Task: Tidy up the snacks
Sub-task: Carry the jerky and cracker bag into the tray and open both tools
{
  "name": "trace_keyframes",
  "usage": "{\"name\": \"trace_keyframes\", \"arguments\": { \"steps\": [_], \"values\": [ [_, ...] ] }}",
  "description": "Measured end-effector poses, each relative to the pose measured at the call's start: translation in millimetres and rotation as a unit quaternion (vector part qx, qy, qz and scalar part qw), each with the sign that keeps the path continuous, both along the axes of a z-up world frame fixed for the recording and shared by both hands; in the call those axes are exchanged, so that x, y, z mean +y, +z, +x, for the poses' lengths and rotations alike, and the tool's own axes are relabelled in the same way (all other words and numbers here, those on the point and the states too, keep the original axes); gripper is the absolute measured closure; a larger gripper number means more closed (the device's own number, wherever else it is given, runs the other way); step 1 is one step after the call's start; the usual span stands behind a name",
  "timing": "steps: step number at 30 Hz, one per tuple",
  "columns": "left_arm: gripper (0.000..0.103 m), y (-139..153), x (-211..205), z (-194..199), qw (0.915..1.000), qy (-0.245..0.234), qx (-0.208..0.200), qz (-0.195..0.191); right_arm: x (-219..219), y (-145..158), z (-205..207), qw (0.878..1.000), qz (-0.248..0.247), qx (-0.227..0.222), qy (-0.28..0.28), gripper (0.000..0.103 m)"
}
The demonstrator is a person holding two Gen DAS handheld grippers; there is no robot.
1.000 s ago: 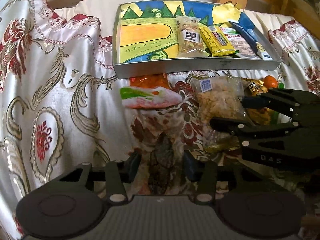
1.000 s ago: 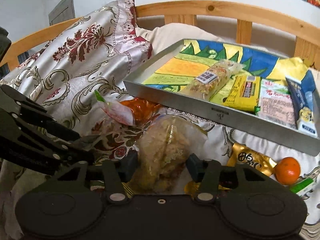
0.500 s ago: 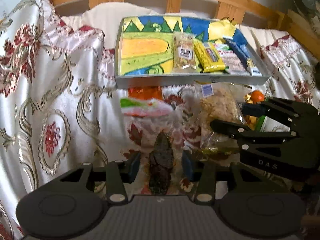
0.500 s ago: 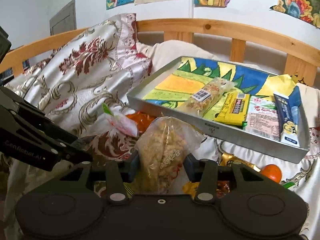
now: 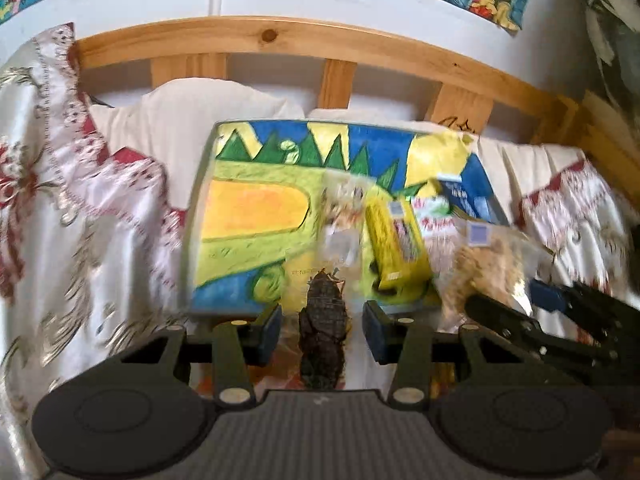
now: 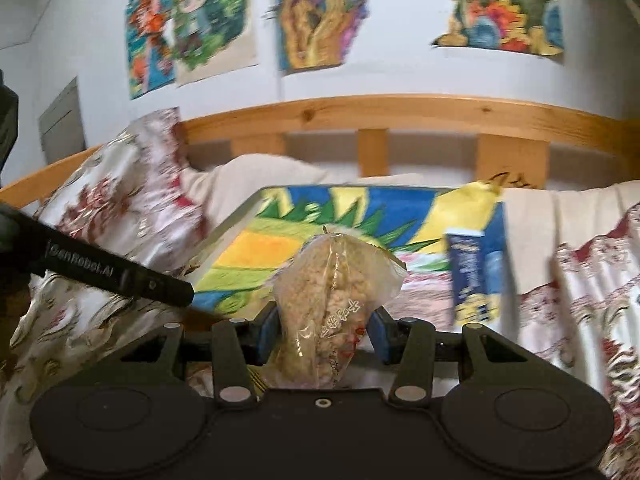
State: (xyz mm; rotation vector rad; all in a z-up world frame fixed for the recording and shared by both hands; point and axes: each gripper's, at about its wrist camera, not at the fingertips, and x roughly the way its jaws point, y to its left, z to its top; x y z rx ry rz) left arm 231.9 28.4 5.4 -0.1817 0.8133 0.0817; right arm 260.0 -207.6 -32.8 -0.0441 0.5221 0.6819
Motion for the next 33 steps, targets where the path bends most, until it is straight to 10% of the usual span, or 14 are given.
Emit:
{"name": "trace_keyframes", "arguments": {
  "steps": [18,33],
  "values": [
    [0.055,-20,-43,123,0.9990,-0.014,-0.030,-0.029,-12,-30,80,0.998,-0.028,-0.023,-0.057,0.054],
    [0.054,-43,-57,134,0.9989,-0.021,-0.040,-0.010,-11,-41,82,0.997,-0.044,-0.020,-0.057,0.047]
  ]
}}
